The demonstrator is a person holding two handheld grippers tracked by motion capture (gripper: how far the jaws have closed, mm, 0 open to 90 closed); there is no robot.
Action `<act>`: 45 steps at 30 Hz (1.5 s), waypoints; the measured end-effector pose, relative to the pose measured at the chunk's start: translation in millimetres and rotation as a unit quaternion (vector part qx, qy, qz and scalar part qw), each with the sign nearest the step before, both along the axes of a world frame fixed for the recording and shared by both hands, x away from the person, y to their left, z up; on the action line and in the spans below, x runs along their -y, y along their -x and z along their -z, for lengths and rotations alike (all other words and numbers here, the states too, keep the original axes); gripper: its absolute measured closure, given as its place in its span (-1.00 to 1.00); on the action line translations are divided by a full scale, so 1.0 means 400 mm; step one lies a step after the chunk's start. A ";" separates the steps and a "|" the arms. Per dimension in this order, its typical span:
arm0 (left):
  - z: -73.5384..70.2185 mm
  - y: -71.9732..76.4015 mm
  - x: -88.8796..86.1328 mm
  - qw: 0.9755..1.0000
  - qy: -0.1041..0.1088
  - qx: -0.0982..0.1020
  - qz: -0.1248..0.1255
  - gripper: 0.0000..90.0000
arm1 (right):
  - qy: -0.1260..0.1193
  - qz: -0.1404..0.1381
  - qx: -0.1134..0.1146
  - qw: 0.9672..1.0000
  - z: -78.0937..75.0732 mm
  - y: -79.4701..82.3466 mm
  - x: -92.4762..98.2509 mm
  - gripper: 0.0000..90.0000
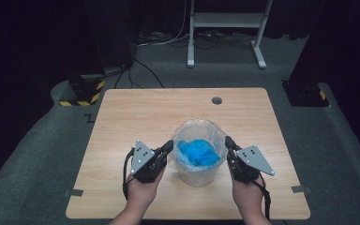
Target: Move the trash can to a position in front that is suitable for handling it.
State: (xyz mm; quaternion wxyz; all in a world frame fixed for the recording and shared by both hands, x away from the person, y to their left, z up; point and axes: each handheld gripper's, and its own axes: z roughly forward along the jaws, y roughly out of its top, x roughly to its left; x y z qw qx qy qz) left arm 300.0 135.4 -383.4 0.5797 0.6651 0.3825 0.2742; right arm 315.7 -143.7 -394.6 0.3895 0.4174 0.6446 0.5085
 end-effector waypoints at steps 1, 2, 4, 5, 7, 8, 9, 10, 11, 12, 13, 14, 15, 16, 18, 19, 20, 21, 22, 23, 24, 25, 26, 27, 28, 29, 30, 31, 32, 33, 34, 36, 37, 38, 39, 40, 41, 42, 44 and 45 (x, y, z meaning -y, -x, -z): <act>0.000 0.000 0.000 1.000 0.000 0.000 0.000 1.00 | 0.000 0.000 0.000 1.000 0.000 0.000 0.000 1.00; -0.004 0.001 0.002 1.000 0.001 0.005 0.001 1.00 | -0.004 0.001 0.007 1.000 -0.011 0.007 0.004 1.00; -0.012 0.005 0.004 1.000 0.000 0.013 0.004 1.00 | -0.009 0.002 0.016 1.000 -0.023 0.014 0.008 1.00; -0.015 0.007 0.005 1.000 0.003 0.014 0.006 1.00 | -0.009 0.002 0.016 1.000 -0.023 0.014 0.008 1.00; -0.017 0.011 0.008 1.000 0.005 0.015 0.010 1.00 | -0.016 0.004 0.020 1.000 -0.031 0.019 0.014 1.00; -0.016 0.012 0.009 1.000 0.003 0.016 0.010 1.00 | -0.020 0.004 0.020 1.000 -0.033 0.020 0.016 1.00; -0.015 0.011 0.008 1.000 0.001 0.016 0.010 1.00 | -0.019 0.006 0.018 1.000 -0.030 0.019 0.016 1.00; -0.013 0.011 0.008 1.000 0.001 0.014 0.010 1.00 | -0.019 0.006 0.018 1.000 -0.030 0.019 0.016 1.00; -0.010 0.009 0.008 1.000 0.000 0.011 0.011 1.00 | -0.018 0.008 0.017 1.000 -0.026 0.018 0.016 1.00; -0.006 0.008 0.007 1.000 -0.004 0.009 0.011 1.00 | -0.018 0.009 0.016 1.000 -0.023 0.017 0.015 1.00; -0.001 0.007 0.007 1.000 -0.006 0.005 0.011 1.00 | -0.016 0.010 0.015 1.000 -0.020 0.016 0.014 1.00; 0.008 0.005 0.009 1.000 -0.009 -0.001 0.012 1.00 | -0.014 0.011 0.017 1.000 -0.020 0.015 0.012 1.00; 0.008 0.005 0.009 1.000 -0.009 -0.001 0.012 1.00 | -0.014 0.011 0.017 1.000 -0.020 0.015 0.012 1.00; 0.013 0.006 0.009 1.000 -0.012 -0.004 0.013 1.00 | -0.016 0.010 0.016 1.000 -0.022 0.015 0.010 1.00; 0.022 0.006 0.012 1.000 -0.018 -0.010 0.015 1.00 | -0.036 0.001 0.016 0.999 -0.037 0.021 0.005 1.00; 0.025 0.007 0.013 1.000 -0.021 -0.012 0.015 1.00 | -0.042 -0.006 0.022 0.999 -0.047 0.026 0.000 1.00; 0.028 0.007 0.015 1.000 -0.021 -0.015 0.016 1.00 | -0.052 -0.019 0.035 0.998 -0.070 0.040 -0.016 1.00; 0.031 0.008 0.015 0.999 -0.024 -0.016 0.016 1.00 | -0.052 -0.019 0.035 0.998 -0.070 0.040 -0.016 1.00; 0.035 0.009 0.015 0.999 -0.029 -0.017 0.018 1.00 | -0.057 -0.025 0.038 0.997 -0.077 0.045 -0.022 1.00; 0.039 0.010 0.016 0.999 -0.032 -0.020 0.018 1.00 | -0.061 -0.036 0.044 0.997 -0.087 0.055 -0.035 1.00; 0.041 0.010 0.016 0.999 -0.031 -0.022 0.019 1.00 | -0.062 -0.048 0.048 0.996 -0.092 0.064 -0.050 1.00; 0.043 0.010 0.016 0.999 -0.032 -0.024 0.019 1.00 | -0.064 -0.056 0.047 0.995 -0.091 0.069 -0.060 1.00; 0.045 0.008 0.014 0.999 -0.028 -0.028 0.020 1.00 | -0.065 -0.086 0.031 0.994 -0.080 0.078 -0.091 1.00; 0.045 0.008 0.014 0.999 -0.028 -0.028 0.020 1.00 | -0.065 -0.086 0.031 0.994 -0.080 0.078 -0.091 1.00; 0.045 0.007 0.010 0.999 -0.024 -0.028 0.021 1.00 | -0.051 -0.113 0.012 0.992 -0.055 0.086 -0.133 1.00; 0.044 0.007 0.010 0.999 -0.024 -0.027 0.021 1.00 | -0.043 -0.122 0.008 0.992 -0.043 0.089 -0.147 1.00; 0.043 0.008 0.008 0.999 -0.025 -0.025 0.022 1.00 | -0.036 -0.132 -0.002 0.991 -0.027 0.092 -0.165 1.00; 0.043 0.008 0.008 0.999 -0.025 -0.025 0.022 1.00 | -0.036 -0.132 -0.002 0.991 -0.027 0.092 -0.165 1.00; 0.042 0.009 0.008 0.999 -0.022 -0.025 0.024 1.00 | -0.033 -0.144 -0.016 0.989 -0.011 0.094 -0.181 1.00; 0.041 0.009 0.007 0.999 -0.021 -0.024 0.024 1.00 | -0.024 -0.159 -0.033 0.986 0.011 0.098 -0.203 1.00; 0.042 0.008 0.005 0.999 -0.017 -0.028 0.025 1.00 | -0.016 -0.174 -0.050 0.983 0.036 0.101 -0.225 1.00; 0.045 0.007 0.003 0.999 -0.016 -0.031 0.026 1.00 | -0.011 -0.178 -0.054 0.982 0.045 0.101 -0.232 1.00; 0.047 0.006 0.003 0.999 -0.015 -0.033 0.026 1.00 | -0.006 -0.183 -0.061 0.981 0.057 0.103 -0.243 1.00; 0.049 0.006 0.002 0.999 -0.015 -0.035 0.028 1.00 | 0.002 -0.187 -0.064 0.980 0.069 0.104 -0.255 1.00; 0.049 0.006 0.002 0.999 -0.016 -0.035 0.027 1.00 | 0.002 -0.187 -0.064 0.980 0.069 0.104 -0.255 1.00; 0.048 0.006 -0.002 0.999 -0.014 -0.034 0.024 0.99 | 0.006 -0.187 -0.062 0.980 0.072 0.105 -0.257 1.00; 0.046 0.005 -0.014 0.999 0.006 -0.038 0.022 0.74 | 0.009 -0.185 -0.058 0.981 0.074 0.106 -0.259 1.00; 0.046 0.005 -0.014 0.999 0.006 -0.038 0.022 0.58 | 0.009 -0.185 -0.058 0.981 0.074 0.106 -0.259 1.00; 0.046 0.003 -0.034 0.998 0.037 -0.048 0.013 0.40 | 0.013 -0.184 -0.055 0.981 0.076 0.104 -0.256 1.00; 0.049 0.000 -0.041 0.997 0.050 -0.056 0.012 0.28 | 0.015 -0.183 -0.053 0.982 0.078 0.104 -0.255 1.00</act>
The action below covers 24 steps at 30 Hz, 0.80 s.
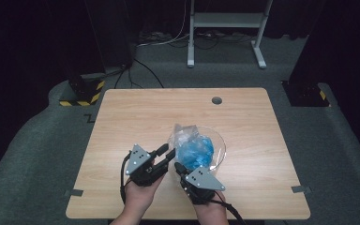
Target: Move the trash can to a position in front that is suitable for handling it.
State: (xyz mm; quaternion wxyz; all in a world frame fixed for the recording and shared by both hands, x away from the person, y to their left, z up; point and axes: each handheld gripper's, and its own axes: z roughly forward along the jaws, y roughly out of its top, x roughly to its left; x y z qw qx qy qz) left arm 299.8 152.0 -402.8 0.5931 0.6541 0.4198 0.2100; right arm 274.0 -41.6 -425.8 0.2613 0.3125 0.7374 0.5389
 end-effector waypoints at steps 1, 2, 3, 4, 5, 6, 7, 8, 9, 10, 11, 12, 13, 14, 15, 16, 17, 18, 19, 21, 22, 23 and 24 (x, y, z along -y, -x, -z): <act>0.005 -0.006 -0.004 1.000 0.009 -0.019 0.001 0.13 | 0.003 0.000 0.003 1.000 0.002 -0.001 0.000 1.00; 0.009 -0.011 -0.004 0.999 0.011 -0.031 0.001 -0.06 | 0.007 0.000 0.005 1.000 0.005 0.000 0.000 1.00; 0.022 -0.023 -0.001 0.998 0.019 -0.061 0.005 -0.23 | 0.010 0.000 0.010 1.000 0.007 0.000 -0.002 1.00; 0.022 -0.023 -0.001 0.998 0.019 -0.061 0.005 -0.24 | 0.010 0.000 0.010 1.000 0.007 0.000 -0.002 1.00; 0.035 -0.034 0.002 0.996 0.031 -0.084 0.012 -0.24 | 0.013 0.000 0.012 1.000 0.008 0.002 -0.004 0.99; 0.035 -0.034 0.002 0.996 0.031 -0.084 0.012 -0.21 | 0.013 0.000 0.012 1.000 0.008 0.002 -0.004 0.99; 0.041 -0.039 0.006 0.995 0.033 -0.092 0.018 -0.07 | 0.015 -0.001 0.014 1.000 0.008 0.002 -0.005 0.99; 0.045 -0.041 0.007 0.995 0.033 -0.096 0.023 -0.07 | 0.018 -0.002 0.018 1.000 0.009 0.003 -0.004 0.98; 0.052 -0.043 0.013 0.994 0.036 -0.099 0.028 0.16 | 0.017 -0.005 0.015 1.000 0.009 0.005 -0.004 0.92; 0.052 -0.043 0.013 0.994 0.036 -0.099 0.028 0.26 | 0.017 -0.005 0.015 1.000 0.009 0.005 -0.004 0.92; 0.051 -0.042 0.014 0.994 0.035 -0.097 0.030 0.37 | 0.017 -0.010 0.017 1.000 0.006 0.009 -0.001 0.82; 0.049 -0.041 0.015 0.995 0.032 -0.093 0.031 0.37 | 0.017 -0.010 0.017 1.000 0.006 0.009 -0.001 0.82; 0.044 -0.037 0.018 0.996 0.021 -0.083 0.025 0.45 | 0.016 -0.010 0.019 1.000 0.003 0.011 0.000 0.78; 0.040 -0.034 0.021 0.997 0.008 -0.072 0.017 0.60 | 0.010 -0.011 0.028 1.000 -0.012 0.020 0.009 0.66; 0.038 -0.033 0.021 0.998 0.002 -0.065 0.013 0.64 | 0.009 -0.006 0.034 0.999 -0.019 0.024 0.013 0.64; 0.038 -0.033 0.021 0.998 0.002 -0.065 0.013 0.69 | 0.009 -0.006 0.034 0.999 -0.019 0.024 0.013 0.64; 0.036 -0.033 0.022 0.998 -0.001 -0.061 0.007 0.75 | 0.004 0.002 0.052 0.999 -0.043 0.031 0.031 0.59; 0.036 -0.033 0.022 0.998 -0.001 -0.061 0.007 0.78 | 0.004 0.002 0.052 0.999 -0.043 0.031 0.031 0.59; 0.034 -0.033 0.021 0.998 -0.008 -0.057 0.005 0.78 | 0.003 0.007 0.059 0.998 -0.052 0.033 0.039 0.58; 0.032 -0.034 0.022 0.999 -0.014 -0.053 0.003 0.85 | -0.007 0.023 0.073 0.997 -0.078 0.034 0.069 0.57; 0.030 -0.033 0.023 0.999 -0.012 -0.049 -0.001 0.87 | -0.012 0.031 0.077 0.996 -0.088 0.033 0.084 0.57; 0.029 -0.035 0.022 0.999 -0.014 -0.048 -0.001 0.96 | -0.015 0.041 0.084 0.996 -0.099 0.031 0.101 0.56; 0.028 -0.036 0.022 0.999 -0.016 -0.047 -0.001 0.97 | -0.020 0.053 0.090 0.994 -0.108 0.028 0.119 0.55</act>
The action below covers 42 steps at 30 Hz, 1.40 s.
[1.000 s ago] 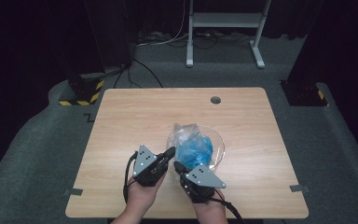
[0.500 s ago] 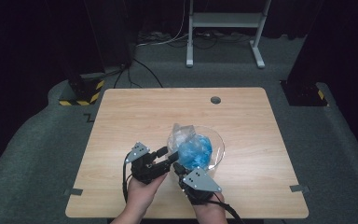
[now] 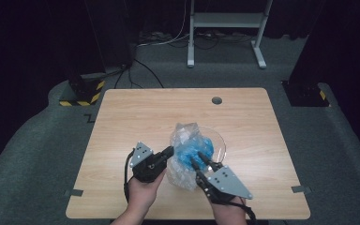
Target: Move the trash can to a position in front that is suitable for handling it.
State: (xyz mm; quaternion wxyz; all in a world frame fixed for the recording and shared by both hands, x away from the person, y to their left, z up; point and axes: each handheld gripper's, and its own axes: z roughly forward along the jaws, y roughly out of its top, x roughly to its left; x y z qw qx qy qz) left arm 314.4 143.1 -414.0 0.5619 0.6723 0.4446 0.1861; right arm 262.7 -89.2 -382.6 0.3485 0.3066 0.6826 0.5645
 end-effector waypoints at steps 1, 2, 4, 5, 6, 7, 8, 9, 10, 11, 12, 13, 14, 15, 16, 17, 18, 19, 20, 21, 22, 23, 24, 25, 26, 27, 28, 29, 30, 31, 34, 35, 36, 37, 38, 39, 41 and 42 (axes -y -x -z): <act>-0.001 -0.002 0.000 1.000 0.001 0.002 0.000 0.97 | -0.007 0.025 0.012 1.000 -0.014 -0.008 0.038 0.55; -0.001 -0.002 0.000 1.000 0.001 0.002 0.000 0.98 | -0.007 0.025 0.012 1.000 -0.014 -0.008 0.038 0.55; -0.005 -0.004 0.000 1.000 -0.001 0.006 0.001 0.98 | -0.006 0.054 0.023 0.998 -0.022 -0.018 0.074 0.54; -0.007 -0.005 -0.001 1.000 -0.002 0.009 0.002 0.98 | -0.002 0.067 0.028 0.997 -0.023 -0.023 0.090 0.53; -0.010 -0.005 -0.001 1.000 -0.002 0.013 0.003 0.98 | 0.001 0.077 0.030 0.997 -0.023 -0.027 0.101 0.52; -0.014 -0.005 -0.001 1.000 -0.001 0.016 0.003 0.98 | 0.004 0.088 0.030 0.996 -0.021 -0.034 0.116 0.50; -0.017 -0.006 -0.002 1.000 -0.001 0.020 0.003 0.98 | 0.010 0.101 0.030 0.994 -0.016 -0.043 0.132 0.48; -0.020 -0.007 -0.003 1.000 0.000 0.024 0.004 0.98 | 0.015 0.111 0.027 0.993 -0.010 -0.051 0.144 0.46; -0.023 -0.008 -0.004 1.000 0.000 0.027 0.005 0.98 | 0.018 0.119 0.018 0.993 -0.002 -0.060 0.155 0.42; -0.027 -0.009 -0.003 1.000 0.002 0.030 0.007 0.98 | 0.018 0.127 0.009 0.992 0.007 -0.069 0.167 0.40; -0.030 -0.010 -0.003 0.999 0.001 0.034 0.008 0.98 | 0.019 0.134 0.000 0.991 0.017 -0.078 0.178 0.36; -0.032 -0.010 -0.002 0.999 0.001 0.037 0.009 0.99 | 0.022 0.142 -0.009 0.990 0.029 -0.087 0.188 0.33; -0.037 -0.011 0.000 0.999 0.003 0.042 0.010 0.99 | 0.025 0.148 -0.017 0.988 0.039 -0.095 0.196 0.29; -0.040 -0.013 0.000 0.999 0.001 0.046 0.010 0.99 | 0.027 0.159 -0.032 0.986 0.059 -0.108 0.210 0.25; -0.043 -0.014 0.001 0.999 0.003 0.050 0.012 0.99 | 0.025 0.163 -0.050 0.985 0.077 -0.120 0.223 0.19; -0.045 -0.015 0.003 0.999 0.005 0.052 0.014 0.99 | 0.024 0.167 -0.097 0.981 0.116 -0.147 0.245 0.05; -0.047 -0.016 0.004 0.998 0.005 0.055 0.015 0.99 | 0.024 0.167 -0.097 0.981 0.116 -0.147 0.245 0.05; -0.051 -0.016 0.006 0.998 0.006 0.059 0.016 0.99 | 0.028 0.169 -0.110 0.979 0.132 -0.157 0.252 0.00; -0.057 -0.017 0.008 0.997 0.006 0.068 0.019 0.99 | 0.028 0.174 -0.157 0.972 0.180 -0.186 0.273 -0.14; -0.057 -0.017 0.008 0.997 0.006 0.068 0.019 0.99 | 0.026 0.174 -0.178 0.968 0.201 -0.199 0.282 -0.18; -0.060 -0.018 0.009 0.997 0.008 0.072 0.020 0.99 | 0.026 0.174 -0.178 0.968 0.201 -0.199 0.282 -0.18; -0.062 -0.018 0.010 0.997 0.010 0.076 0.021 0.99 | 0.025 0.179 -0.197 0.964 0.222 -0.209 0.289 -0.24; -0.063 -0.018 0.011 0.997 0.010 0.078 0.023 0.99 | 0.031 0.189 -0.230 0.954 0.260 -0.225 0.297 -0.32; -0.065 -0.019 0.012 0.996 0.009 0.081 0.024 0.99 | 0.031 0.189 -0.230 0.954 0.260 -0.225 0.297 -0.32; -0.067 -0.019 0.014 0.996 0.010 0.084 0.025 0.99 | 0.034 0.188 -0.244 0.951 0.276 -0.231 0.298 -0.37; -0.069 -0.019 0.015 0.996 0.012 0.087 0.026 0.99 | 0.039 0.191 -0.255 0.947 0.291 -0.237 0.298 -0.40; -0.072 -0.021 0.015 0.995 0.012 0.092 0.027 0.99 | 0.052 0.196 -0.273 0.940 0.311 -0.246 0.295 -0.45; -0.078 -0.022 0.016 0.995 0.015 0.097 0.029 0.99 | 0.055 0.195 -0.277 0.939 0.317 -0.248 0.295 -0.48; -0.078 -0.022 0.016 0.995 0.015 0.097 0.029 0.99 | 0.055 0.195 -0.277 0.939 0.317 -0.248 0.295 -0.48; -0.081 -0.023 0.016 0.994 0.016 0.101 0.029 0.99 | 0.054 0.193 -0.283 0.938 0.323 -0.248 0.294 -0.48; -0.090 -0.025 0.016 0.993 0.017 0.112 0.032 0.99 | 0.052 0.193 -0.288 0.936 0.331 -0.245 0.295 -0.49; -0.092 -0.025 0.016 0.993 0.019 0.115 0.034 0.99 | 0.052 0.193 -0.288 0.936 0.331 -0.245 0.295 -0.49; -0.096 -0.025 0.016 0.992 0.020 0.120 0.036 0.99 | 0.051 0.194 -0.289 0.936 0.331 -0.245 0.294 -0.49; -0.099 -0.025 0.017 0.991 0.021 0.123 0.037 0.99 | 0.049 0.196 -0.290 0.935 0.330 -0.244 0.293 -0.49; -0.102 -0.025 0.016 0.991 0.023 0.128 0.038 0.99 | 0.048 0.197 -0.288 0.936 0.330 -0.244 0.292 -0.49; -0.108 -0.024 0.015 0.989 0.025 0.137 0.040 0.99 | 0.048 0.195 -0.289 0.936 0.329 -0.245 0.289 -0.49; -0.112 -0.023 0.015 0.989 0.030 0.142 0.042 0.99 | 0.050 0.195 -0.289 0.936 0.330 -0.245 0.288 -0.49; -0.115 -0.020 0.015 0.988 0.030 0.147 0.043 0.99 | 0.052 0.194 -0.288 0.936 0.331 -0.246 0.286 -0.50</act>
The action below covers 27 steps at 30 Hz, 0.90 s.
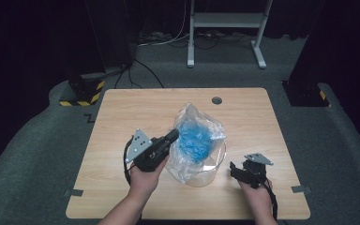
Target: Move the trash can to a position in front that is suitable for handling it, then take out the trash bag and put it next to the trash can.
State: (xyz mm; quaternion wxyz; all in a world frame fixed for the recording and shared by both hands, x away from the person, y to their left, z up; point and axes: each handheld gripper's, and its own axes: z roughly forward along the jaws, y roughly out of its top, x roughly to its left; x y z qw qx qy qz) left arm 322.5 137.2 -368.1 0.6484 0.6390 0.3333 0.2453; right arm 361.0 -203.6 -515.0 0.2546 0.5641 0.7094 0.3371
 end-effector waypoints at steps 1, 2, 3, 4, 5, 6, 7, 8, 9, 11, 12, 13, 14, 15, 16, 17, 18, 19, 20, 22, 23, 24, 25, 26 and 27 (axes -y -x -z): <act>-0.003 0.003 0.000 1.000 -0.001 0.003 0.000 0.99 | 0.001 0.001 0.000 1.000 0.000 0.000 -0.001 -0.50; -0.005 0.005 0.000 1.000 0.002 0.006 0.001 0.99 | -0.001 0.001 0.000 1.000 0.000 0.001 -0.003 -0.50; -0.008 0.007 0.000 1.000 0.003 0.009 0.003 0.99 | 0.000 0.000 0.001 1.000 -0.001 0.002 -0.004 -0.50; -0.012 0.010 0.000 1.000 0.001 0.015 0.003 0.99 | 0.004 -0.004 0.003 1.000 0.001 0.002 -0.005 -0.50; -0.014 0.012 0.000 1.000 0.001 0.020 0.002 0.99 | 0.004 -0.004 0.003 1.000 0.001 0.002 -0.005 -0.50; -0.019 0.016 0.000 1.000 0.003 0.025 0.002 0.99 | 0.007 -0.003 0.002 1.000 0.002 0.002 -0.005 -0.50; -0.023 0.019 0.000 1.000 0.006 0.030 0.001 0.99 | 0.011 -0.001 -0.001 1.000 0.003 0.001 -0.006 -0.50; -0.026 0.020 -0.001 0.999 0.004 0.034 0.000 0.99 | 0.012 0.001 -0.001 1.000 0.003 -0.001 -0.006 -0.50; -0.030 0.023 -0.002 0.999 0.004 0.036 -0.001 0.99 | 0.009 0.003 0.000 1.000 0.002 0.000 -0.006 -0.50; -0.039 0.027 -0.010 0.999 0.009 0.042 -0.003 0.99 | 0.011 0.001 0.002 1.000 0.003 0.000 -0.005 -0.50; -0.043 0.028 -0.014 0.999 0.013 0.045 -0.004 0.99 | 0.013 0.001 0.001 1.000 0.005 0.000 -0.007 -0.51; -0.047 0.030 -0.018 0.999 0.016 0.047 -0.005 0.99 | 0.015 0.002 -0.002 1.000 0.006 -0.002 -0.008 -0.51; -0.050 0.030 -0.021 0.999 0.014 0.049 -0.007 0.99 | 0.015 0.006 -0.008 1.000 0.007 -0.002 -0.010 -0.52; -0.054 0.030 -0.030 0.999 0.019 0.050 -0.010 0.99 | 0.017 0.008 -0.010 1.000 0.009 -0.001 -0.011 -0.52; -0.054 0.030 -0.030 0.999 0.019 0.050 -0.010 0.99 | 0.019 0.004 -0.008 1.000 0.010 -0.002 -0.011 -0.53; -0.056 0.029 -0.036 0.998 0.021 0.050 -0.011 0.99 | 0.019 0.004 -0.008 1.000 0.010 -0.002 -0.011 -0.53; -0.057 0.027 -0.044 0.998 0.023 0.052 -0.014 0.99 | 0.023 0.002 -0.010 1.000 0.010 -0.002 -0.012 -0.54; -0.058 0.026 -0.051 0.998 0.026 0.051 -0.017 0.99 | 0.026 0.002 -0.011 1.000 0.011 -0.004 -0.013 -0.55; -0.058 0.025 -0.056 0.998 0.029 0.050 -0.019 0.99 | 0.028 0.003 -0.012 1.000 0.011 -0.004 -0.013 -0.55; -0.060 0.025 -0.068 0.998 0.033 0.049 -0.023 0.99 | 0.026 0.002 -0.014 1.000 0.014 -0.006 -0.014 -0.55; -0.061 0.024 -0.077 0.998 0.035 0.049 -0.027 0.99 | 0.028 0.003 -0.016 0.999 0.015 -0.007 -0.016 -0.55; -0.063 0.024 -0.085 0.998 0.035 0.052 -0.032 0.99 | 0.033 0.001 -0.018 0.999 0.017 -0.008 -0.017 -0.55; -0.064 0.025 -0.091 0.997 0.037 0.052 -0.035 0.99 | 0.034 0.001 -0.021 0.999 0.019 -0.009 -0.019 -0.55; -0.066 0.025 -0.098 0.997 0.039 0.053 -0.038 0.99 | 0.032 0.001 -0.021 0.999 0.020 -0.010 -0.020 -0.55; -0.067 0.025 -0.103 0.997 0.039 0.054 -0.041 0.99 | 0.032 -0.001 -0.021 0.999 0.020 -0.010 -0.021 -0.56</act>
